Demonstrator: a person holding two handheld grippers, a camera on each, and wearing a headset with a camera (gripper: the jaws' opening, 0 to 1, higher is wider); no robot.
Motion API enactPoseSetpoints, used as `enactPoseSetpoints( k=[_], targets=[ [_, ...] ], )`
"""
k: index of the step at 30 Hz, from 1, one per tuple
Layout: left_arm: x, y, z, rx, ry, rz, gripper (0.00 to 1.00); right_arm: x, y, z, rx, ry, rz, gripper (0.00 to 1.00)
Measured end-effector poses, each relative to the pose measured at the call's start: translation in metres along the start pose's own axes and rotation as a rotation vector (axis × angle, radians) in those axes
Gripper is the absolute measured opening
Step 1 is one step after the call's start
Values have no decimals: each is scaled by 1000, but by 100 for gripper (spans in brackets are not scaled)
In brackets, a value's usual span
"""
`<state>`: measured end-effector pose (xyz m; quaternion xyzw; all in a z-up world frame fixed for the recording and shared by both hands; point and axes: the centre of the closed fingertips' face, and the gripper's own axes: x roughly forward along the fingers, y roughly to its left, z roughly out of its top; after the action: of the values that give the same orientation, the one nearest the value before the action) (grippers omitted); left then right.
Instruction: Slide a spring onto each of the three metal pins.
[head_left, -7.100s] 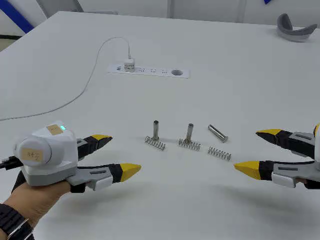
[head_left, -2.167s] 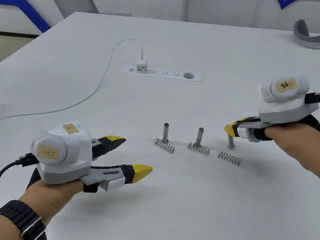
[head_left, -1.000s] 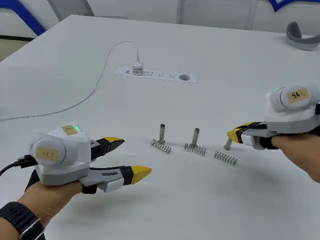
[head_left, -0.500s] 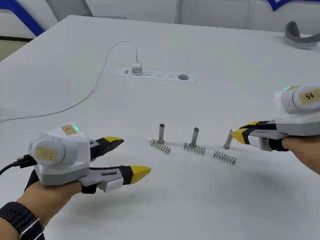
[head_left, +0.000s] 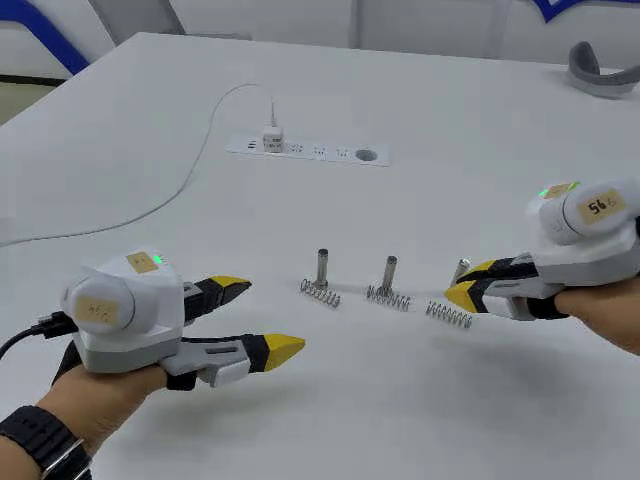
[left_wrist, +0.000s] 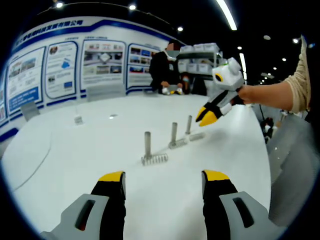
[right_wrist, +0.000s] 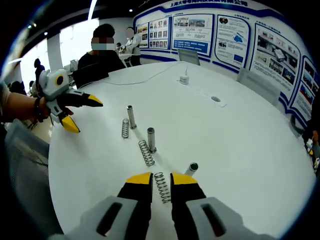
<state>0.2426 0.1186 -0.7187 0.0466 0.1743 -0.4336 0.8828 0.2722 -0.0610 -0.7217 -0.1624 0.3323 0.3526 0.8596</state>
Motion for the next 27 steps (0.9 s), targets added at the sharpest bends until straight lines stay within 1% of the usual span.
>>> enactPoseSetpoints(
  k=[5, 14, 19, 27],
  targets=[
    [-1, 0, -1, 0, 2, 2, 62, 12, 3, -4, -36, 42, 35, 15],
    [-1, -1, -2, 1, 9, -3, 62, 28, 4, -14, -84, 108, 73, 15],
    [-1, -1, -3, 1, 11, -6, 62, 32, 5, -17, -118, 142, 76, 15],
    [1, -1, -5, -3, 13, -9, 62, 40, 3, -22, -137, 176, 99, 13]
  ],
)
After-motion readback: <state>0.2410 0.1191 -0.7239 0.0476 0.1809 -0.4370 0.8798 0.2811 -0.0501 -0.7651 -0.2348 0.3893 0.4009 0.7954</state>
